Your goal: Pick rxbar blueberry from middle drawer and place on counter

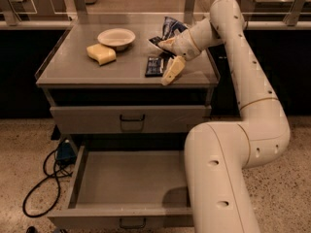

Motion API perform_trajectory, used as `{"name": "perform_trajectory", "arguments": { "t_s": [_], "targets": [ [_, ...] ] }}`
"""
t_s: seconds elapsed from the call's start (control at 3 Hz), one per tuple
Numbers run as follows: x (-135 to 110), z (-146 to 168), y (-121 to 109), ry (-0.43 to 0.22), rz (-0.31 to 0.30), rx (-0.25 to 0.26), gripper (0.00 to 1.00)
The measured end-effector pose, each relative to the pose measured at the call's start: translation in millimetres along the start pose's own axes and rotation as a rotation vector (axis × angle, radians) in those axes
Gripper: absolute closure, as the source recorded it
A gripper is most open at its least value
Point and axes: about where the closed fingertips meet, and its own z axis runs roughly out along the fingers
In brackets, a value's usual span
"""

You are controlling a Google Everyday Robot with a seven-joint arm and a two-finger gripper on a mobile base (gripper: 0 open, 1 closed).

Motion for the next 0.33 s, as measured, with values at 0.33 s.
{"name": "perform_trajectory", "arguments": {
  "t_s": [0.33],
  "targets": [
    [0.0,0.0,0.0,0.000,0.000,0.000,0.00]
  ]
}}
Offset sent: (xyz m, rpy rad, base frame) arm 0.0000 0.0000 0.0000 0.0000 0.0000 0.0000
